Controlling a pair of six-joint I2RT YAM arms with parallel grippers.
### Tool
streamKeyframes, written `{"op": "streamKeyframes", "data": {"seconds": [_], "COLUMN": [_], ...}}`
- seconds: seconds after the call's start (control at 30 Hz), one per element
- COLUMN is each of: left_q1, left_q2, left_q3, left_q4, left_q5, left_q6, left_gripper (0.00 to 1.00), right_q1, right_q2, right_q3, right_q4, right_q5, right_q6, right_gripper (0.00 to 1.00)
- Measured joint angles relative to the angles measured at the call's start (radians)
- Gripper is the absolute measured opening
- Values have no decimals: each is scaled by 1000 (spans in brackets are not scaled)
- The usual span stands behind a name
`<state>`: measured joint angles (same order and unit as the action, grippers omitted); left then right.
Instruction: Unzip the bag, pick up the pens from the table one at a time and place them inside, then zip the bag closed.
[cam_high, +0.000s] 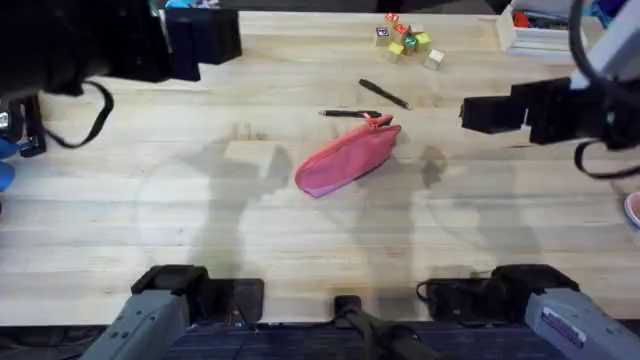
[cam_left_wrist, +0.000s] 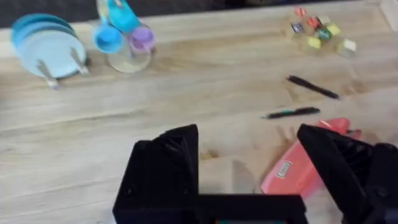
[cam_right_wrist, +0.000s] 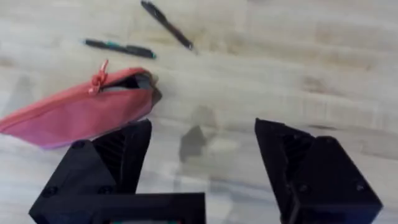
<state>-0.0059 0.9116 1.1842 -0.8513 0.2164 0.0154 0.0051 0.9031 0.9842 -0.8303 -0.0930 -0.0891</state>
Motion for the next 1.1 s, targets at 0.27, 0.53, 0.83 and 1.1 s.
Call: {"op": "streamKeyframes", "data": {"seconds": [0.27,0.53,0.83,1.1], "left_q1": [0,0,-53,-59], "left_q2": [124,170,170,204], "left_q3": [40,40,42,42], "left_q4": [-122,-167,-409,-412], "left_q5": [108,190,388,420], "left_q6": [23,154,620,794], "left_gripper": [995,995,993,994], "right_q1": [0,0,0,0], "right_q2": [149,151,151,151], "right_q3": [95,96,96,96], "right_q4": [-84,-87,-86,-75], "right_q5": [-2,-1,-1,-1], "right_q6": [-1,-6,-57,-69], "right_gripper": [996,996,996,996]}}
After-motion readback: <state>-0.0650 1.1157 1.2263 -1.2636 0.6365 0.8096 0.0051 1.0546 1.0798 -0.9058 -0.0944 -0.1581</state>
